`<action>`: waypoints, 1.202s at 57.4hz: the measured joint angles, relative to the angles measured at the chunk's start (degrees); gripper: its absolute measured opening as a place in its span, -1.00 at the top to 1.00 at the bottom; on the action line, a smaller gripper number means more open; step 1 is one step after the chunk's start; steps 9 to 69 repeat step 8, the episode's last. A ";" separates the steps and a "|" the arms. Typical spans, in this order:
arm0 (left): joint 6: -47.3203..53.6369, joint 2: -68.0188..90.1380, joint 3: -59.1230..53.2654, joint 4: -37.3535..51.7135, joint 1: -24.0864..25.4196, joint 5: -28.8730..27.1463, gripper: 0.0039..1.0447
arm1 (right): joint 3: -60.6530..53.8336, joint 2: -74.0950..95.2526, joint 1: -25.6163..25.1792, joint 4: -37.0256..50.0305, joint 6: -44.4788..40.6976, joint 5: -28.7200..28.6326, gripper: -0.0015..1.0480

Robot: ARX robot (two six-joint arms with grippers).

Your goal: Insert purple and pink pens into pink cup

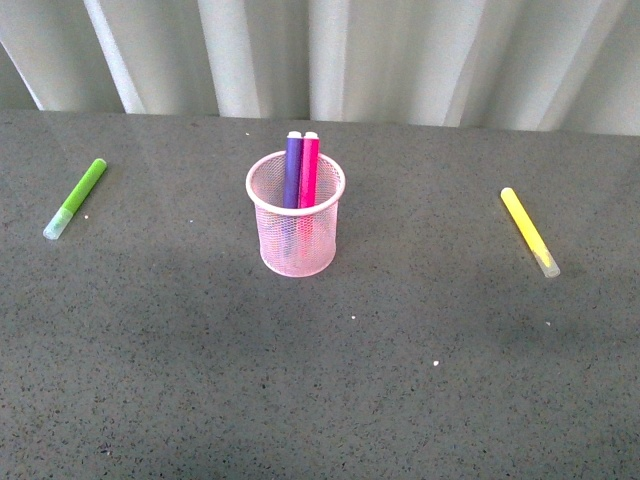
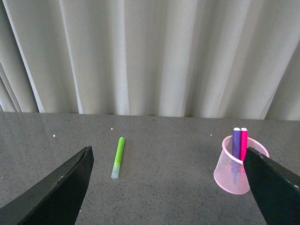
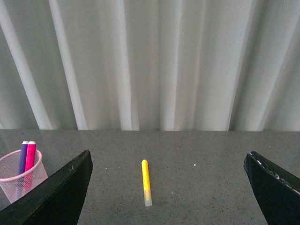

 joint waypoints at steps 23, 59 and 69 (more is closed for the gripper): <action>0.00 0.00 0.00 0.00 0.00 0.00 -0.88 | 0.00 0.00 0.00 0.00 0.00 0.00 -0.87; 0.00 0.00 0.00 0.00 0.00 0.00 -0.88 | 0.00 0.00 0.00 0.00 0.00 0.00 -0.87; 0.00 0.00 0.00 0.00 0.00 0.00 -0.88 | 0.00 0.00 0.00 0.00 0.00 0.00 -0.87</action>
